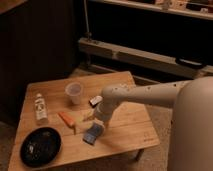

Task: Wipe the white sponge on the table

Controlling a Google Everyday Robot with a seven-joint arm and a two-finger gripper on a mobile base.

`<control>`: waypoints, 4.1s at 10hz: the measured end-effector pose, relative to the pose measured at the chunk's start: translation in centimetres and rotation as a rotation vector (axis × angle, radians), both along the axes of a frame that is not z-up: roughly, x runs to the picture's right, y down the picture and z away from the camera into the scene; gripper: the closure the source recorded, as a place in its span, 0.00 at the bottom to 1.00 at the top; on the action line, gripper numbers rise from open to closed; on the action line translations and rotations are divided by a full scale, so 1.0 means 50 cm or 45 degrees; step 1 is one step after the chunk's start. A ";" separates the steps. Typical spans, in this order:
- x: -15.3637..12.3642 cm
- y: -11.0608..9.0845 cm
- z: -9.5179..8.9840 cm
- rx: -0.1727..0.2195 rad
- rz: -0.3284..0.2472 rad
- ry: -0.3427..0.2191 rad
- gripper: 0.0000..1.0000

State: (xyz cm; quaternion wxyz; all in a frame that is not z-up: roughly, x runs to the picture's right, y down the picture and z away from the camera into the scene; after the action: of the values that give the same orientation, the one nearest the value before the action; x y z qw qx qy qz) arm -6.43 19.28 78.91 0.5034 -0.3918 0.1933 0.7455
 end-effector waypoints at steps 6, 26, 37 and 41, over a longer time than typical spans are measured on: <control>0.006 0.025 0.006 -0.032 0.001 0.077 0.20; 0.015 0.064 0.026 -0.126 -0.009 0.137 0.60; -0.039 -0.008 -0.032 0.033 -0.087 0.032 0.20; -0.050 0.015 0.006 0.049 -0.138 -0.013 0.20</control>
State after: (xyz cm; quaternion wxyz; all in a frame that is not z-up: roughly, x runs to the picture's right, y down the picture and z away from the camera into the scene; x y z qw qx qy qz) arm -8.96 20.02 79.24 0.5515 -0.3750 0.1974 0.7185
